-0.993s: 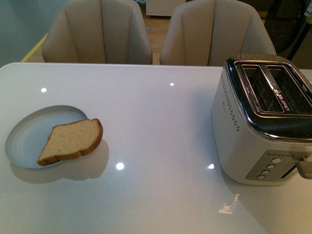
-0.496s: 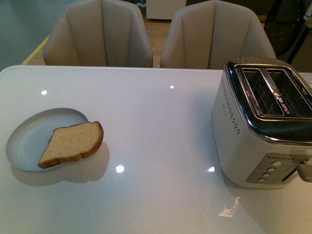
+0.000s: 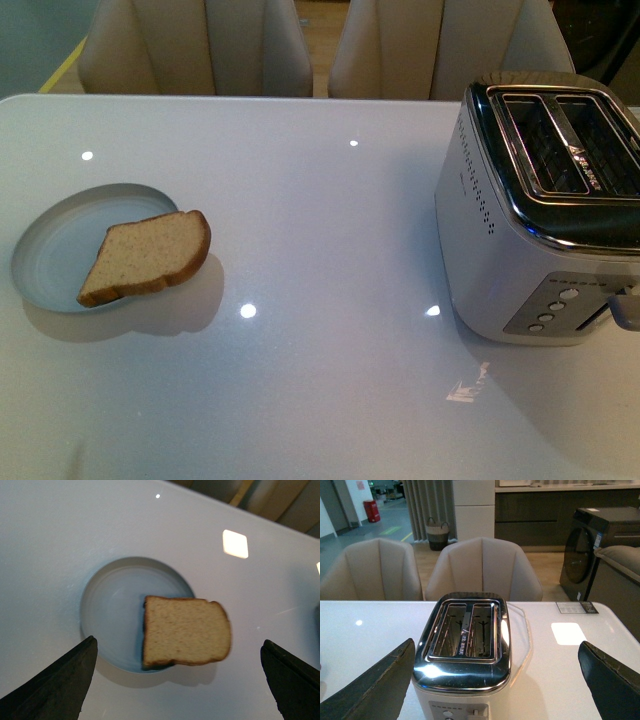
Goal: Left arm holds plate, right arm toasts bread
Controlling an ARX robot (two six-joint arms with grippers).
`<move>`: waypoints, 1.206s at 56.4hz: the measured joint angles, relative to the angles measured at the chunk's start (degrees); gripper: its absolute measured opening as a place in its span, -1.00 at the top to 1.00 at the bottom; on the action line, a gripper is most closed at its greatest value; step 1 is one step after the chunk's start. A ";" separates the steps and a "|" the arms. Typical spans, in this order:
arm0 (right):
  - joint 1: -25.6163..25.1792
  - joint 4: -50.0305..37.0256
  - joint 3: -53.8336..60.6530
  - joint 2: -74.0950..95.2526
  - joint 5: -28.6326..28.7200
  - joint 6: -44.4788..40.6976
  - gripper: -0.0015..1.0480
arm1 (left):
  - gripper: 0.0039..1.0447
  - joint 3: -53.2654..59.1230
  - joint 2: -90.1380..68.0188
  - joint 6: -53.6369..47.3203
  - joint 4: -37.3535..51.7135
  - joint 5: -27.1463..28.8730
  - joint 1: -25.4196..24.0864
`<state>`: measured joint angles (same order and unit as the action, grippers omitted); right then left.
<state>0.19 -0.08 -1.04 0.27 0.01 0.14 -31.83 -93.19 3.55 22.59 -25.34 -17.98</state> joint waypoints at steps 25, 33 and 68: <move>0.00 0.00 0.00 0.00 0.02 0.00 -0.83 | -0.87 -20.85 -38.25 -5.05 -0.68 7.63 -2.05; 0.00 0.00 0.00 0.00 0.00 0.00 -0.83 | -0.87 -24.92 -42.07 -5.27 -2.05 8.66 -0.92; 0.00 0.00 0.00 0.00 0.00 0.00 -0.83 | -0.87 -33.33 -47.87 -7.80 -5.01 12.96 2.84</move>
<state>0.19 -0.08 -1.04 0.27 0.01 0.14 -65.17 -141.05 -4.25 17.58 -12.38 -15.14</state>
